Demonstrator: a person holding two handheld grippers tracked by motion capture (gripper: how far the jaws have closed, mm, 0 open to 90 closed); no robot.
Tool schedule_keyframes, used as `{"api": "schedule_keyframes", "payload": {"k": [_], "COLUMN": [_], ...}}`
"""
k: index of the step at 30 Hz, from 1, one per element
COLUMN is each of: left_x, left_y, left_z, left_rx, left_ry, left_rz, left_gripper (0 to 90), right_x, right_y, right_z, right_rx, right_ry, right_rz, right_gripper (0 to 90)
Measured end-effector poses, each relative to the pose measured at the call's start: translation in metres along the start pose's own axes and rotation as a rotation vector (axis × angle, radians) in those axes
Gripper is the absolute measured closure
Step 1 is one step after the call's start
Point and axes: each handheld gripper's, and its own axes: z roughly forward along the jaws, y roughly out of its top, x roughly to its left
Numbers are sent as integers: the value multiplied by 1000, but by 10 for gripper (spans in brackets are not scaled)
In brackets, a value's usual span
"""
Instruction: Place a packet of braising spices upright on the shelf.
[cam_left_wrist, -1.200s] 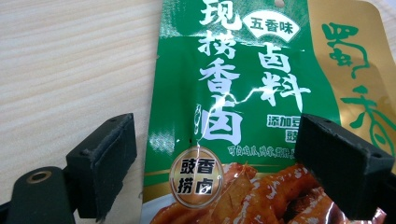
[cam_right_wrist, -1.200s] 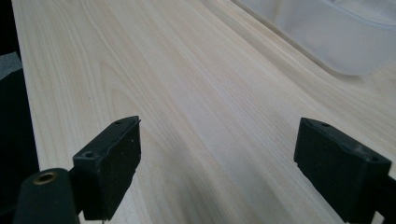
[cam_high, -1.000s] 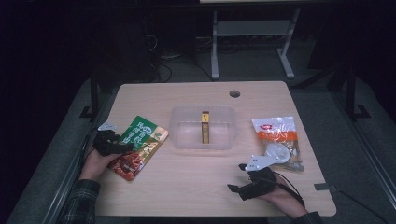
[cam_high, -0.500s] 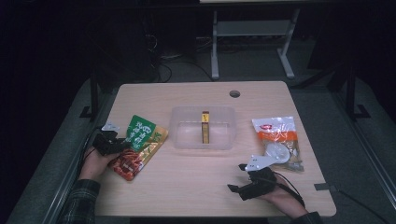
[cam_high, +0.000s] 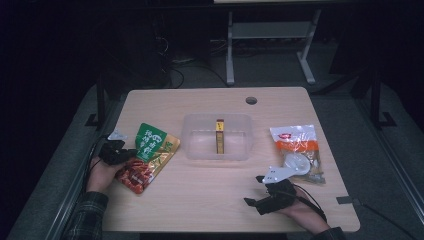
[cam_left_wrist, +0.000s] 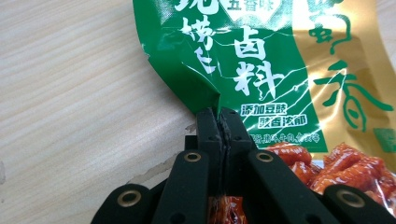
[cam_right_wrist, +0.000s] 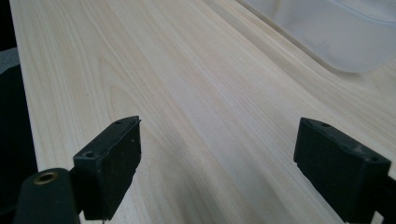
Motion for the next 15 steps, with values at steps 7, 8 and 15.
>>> {"api": "schedule_keyframes", "payload": {"k": [7, 8, 15], "left_x": [6, 6, 5], "left_y": [-1, -1, 1], "left_z": [-13, -13, -33], "left_rx": [-61, -61, -145], "left_ry": [-60, -60, -89], "left_rz": [-65, -65, -89], "left_gripper": [894, 895, 897], "right_x": [0, 0, -3], "right_y": [0, 0, 1], "right_z": [0, 0, -2], "right_rx": [5, 5, 13], "right_ry": [-4, -4, -12], "right_rz": [-6, -6, 14], "right_gripper": [144, 144, 133]}}
